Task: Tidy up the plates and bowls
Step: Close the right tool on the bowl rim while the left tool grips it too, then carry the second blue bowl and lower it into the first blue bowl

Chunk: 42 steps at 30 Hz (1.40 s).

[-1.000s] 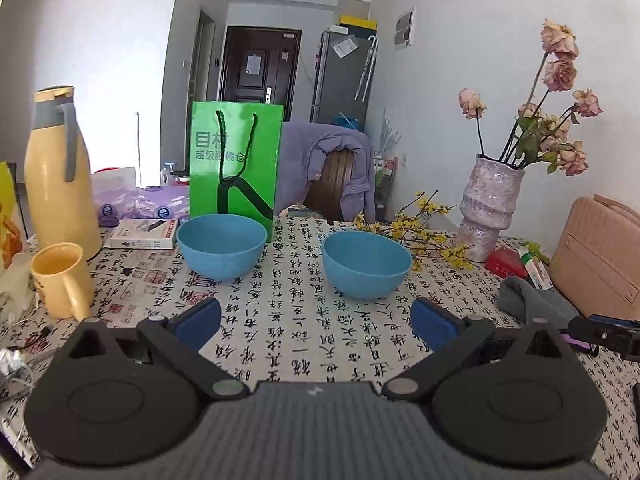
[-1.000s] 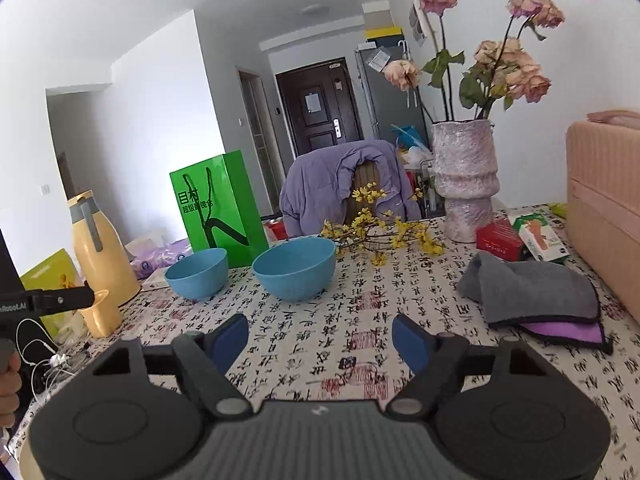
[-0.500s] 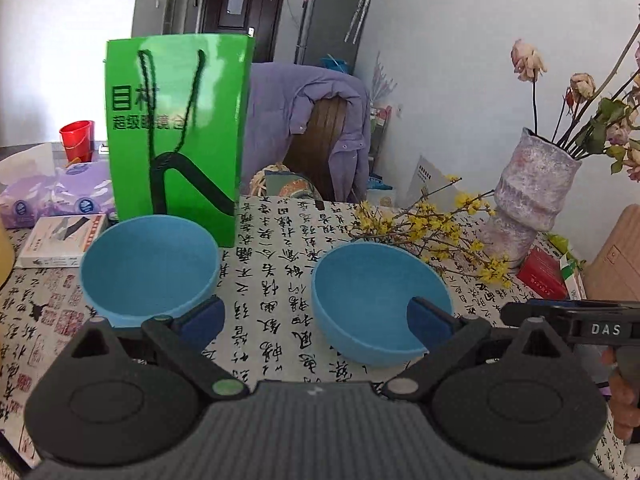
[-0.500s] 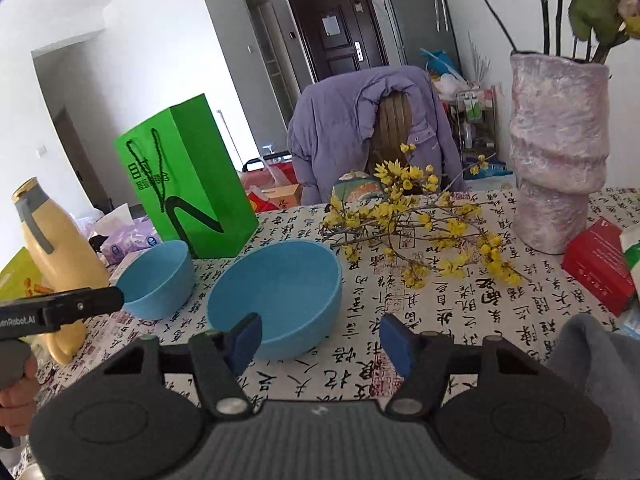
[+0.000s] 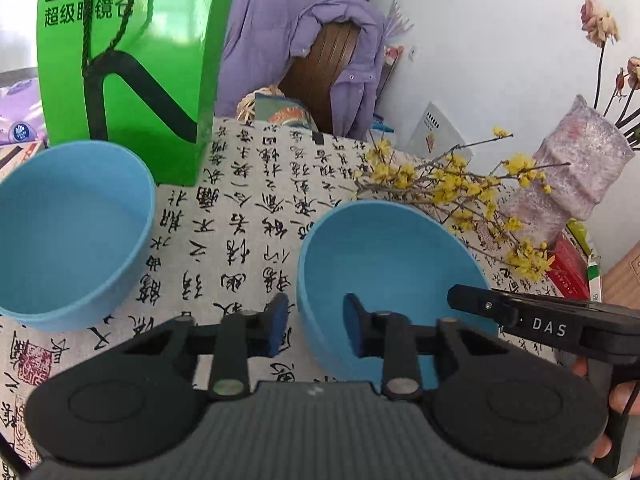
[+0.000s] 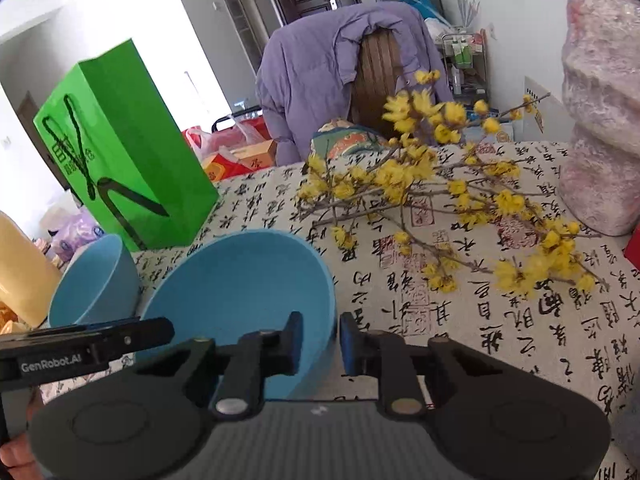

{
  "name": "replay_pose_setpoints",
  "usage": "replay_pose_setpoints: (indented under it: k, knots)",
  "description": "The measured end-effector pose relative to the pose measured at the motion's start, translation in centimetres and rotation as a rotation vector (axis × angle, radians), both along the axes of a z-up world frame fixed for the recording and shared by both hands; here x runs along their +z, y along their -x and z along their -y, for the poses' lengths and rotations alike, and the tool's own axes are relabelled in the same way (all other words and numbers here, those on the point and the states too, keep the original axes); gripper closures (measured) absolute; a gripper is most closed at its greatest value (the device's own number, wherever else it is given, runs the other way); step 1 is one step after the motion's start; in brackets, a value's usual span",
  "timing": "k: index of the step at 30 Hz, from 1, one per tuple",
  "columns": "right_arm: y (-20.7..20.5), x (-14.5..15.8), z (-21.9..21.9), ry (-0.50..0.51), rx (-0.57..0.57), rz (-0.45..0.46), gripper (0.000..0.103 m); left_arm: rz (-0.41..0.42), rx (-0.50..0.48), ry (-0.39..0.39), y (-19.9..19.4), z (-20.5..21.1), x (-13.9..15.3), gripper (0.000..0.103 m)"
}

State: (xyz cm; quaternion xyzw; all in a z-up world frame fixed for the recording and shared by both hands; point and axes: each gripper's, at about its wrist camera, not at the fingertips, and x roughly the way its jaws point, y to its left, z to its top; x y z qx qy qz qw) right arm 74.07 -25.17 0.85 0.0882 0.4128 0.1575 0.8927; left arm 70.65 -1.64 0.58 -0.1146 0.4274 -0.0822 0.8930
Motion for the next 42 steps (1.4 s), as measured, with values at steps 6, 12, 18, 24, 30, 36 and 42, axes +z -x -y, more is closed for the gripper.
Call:
replay_pose_setpoints:
  k: [6, 12, 18, 24, 30, 36, 42]
  knots:
    - [0.3, 0.1, -0.6, 0.052, 0.004, 0.007, 0.094, -0.03, 0.021, -0.012, 0.4, 0.1, 0.1, 0.091]
    - [2.5, 1.6, -0.5, 0.075, 0.013, 0.04, 0.097, -0.01, 0.029, -0.016, 2.6, 0.1, 2.0, 0.095]
    - [5.7, 4.1, 0.1, 0.076, 0.012, 0.079, 0.098, 0.025, 0.039, -0.033, 5.9, 1.3, 5.1, 0.095]
    - [10.4, 7.7, 1.4, 0.09, 0.014, 0.135, 0.098, 0.069, 0.016, -0.036, 10.7, 2.9, 8.5, 0.095]
    - [16.9, 10.2, 2.5, 0.091, 0.009, 0.178, 0.098, 0.114, 0.029, -0.011, 18.0, 3.6, 10.4, 0.095]
    - [25.1, 11.1, 2.4, 0.095, 0.018, 0.248, 0.098, 0.177, 0.049, -0.011, 27.1, 3.5, 10.7, 0.095]
    - [34.5, 10.8, 1.1, 0.16, 0.023, 0.373, 0.098, 0.242, 0.086, 0.005, 35.7, 3.1, 9.8, 0.095]
